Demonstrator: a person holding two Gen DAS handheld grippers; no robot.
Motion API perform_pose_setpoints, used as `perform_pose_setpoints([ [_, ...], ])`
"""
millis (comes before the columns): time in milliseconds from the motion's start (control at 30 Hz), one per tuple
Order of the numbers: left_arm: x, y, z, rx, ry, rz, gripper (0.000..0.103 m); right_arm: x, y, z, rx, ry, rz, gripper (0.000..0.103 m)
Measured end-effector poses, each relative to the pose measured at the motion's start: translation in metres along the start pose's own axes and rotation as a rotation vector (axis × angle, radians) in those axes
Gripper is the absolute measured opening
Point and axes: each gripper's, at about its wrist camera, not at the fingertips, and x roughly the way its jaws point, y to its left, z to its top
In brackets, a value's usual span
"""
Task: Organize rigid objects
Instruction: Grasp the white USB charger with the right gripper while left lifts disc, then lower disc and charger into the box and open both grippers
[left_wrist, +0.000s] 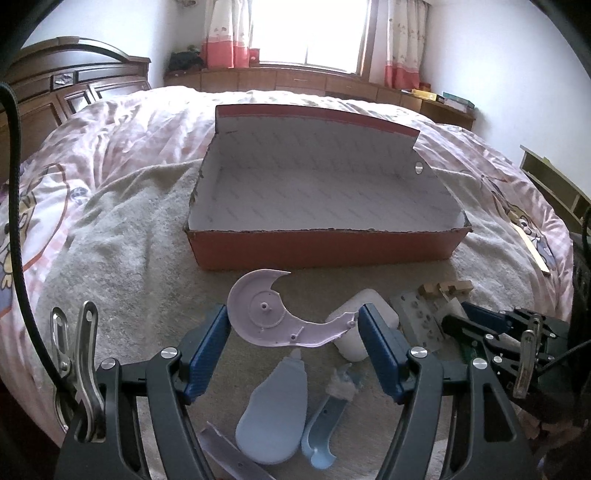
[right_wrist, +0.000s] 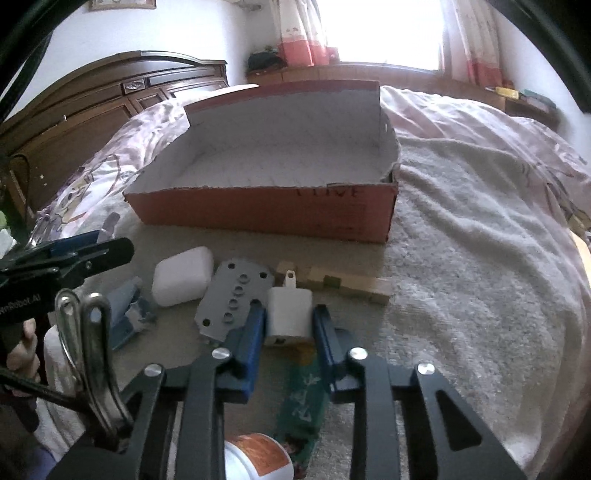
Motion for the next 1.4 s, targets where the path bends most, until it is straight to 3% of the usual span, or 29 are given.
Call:
perform_pose_setpoints([
  [500, -0.003, -0.003, 0.029, 0.016, -0.031, 0.002, 0.072, -0.026, 0.005, 0.034, -0.002, -0.087, 0.027, 0.027],
  [767, 0.015, -0.012, 0.066, 0.049, -0.032, 0.028, 0.072, -0.025, 0.003, 0.07, -0.004, -0.122, -0.003, 0.027],
  [1033, 0.042, -0.01, 0.09, 0.019, -0.003, 0.055, 0.072, 0.009, -0.004, 0.106, 0.007, -0.089, -0.077, 0.027],
  [1400, 0.077, -0.002, 0.09, -0.023, 0.08, 0.103, 0.072, 0.046, -0.011, 0.115, 0.005, -0.04, -0.101, 0.026],
])
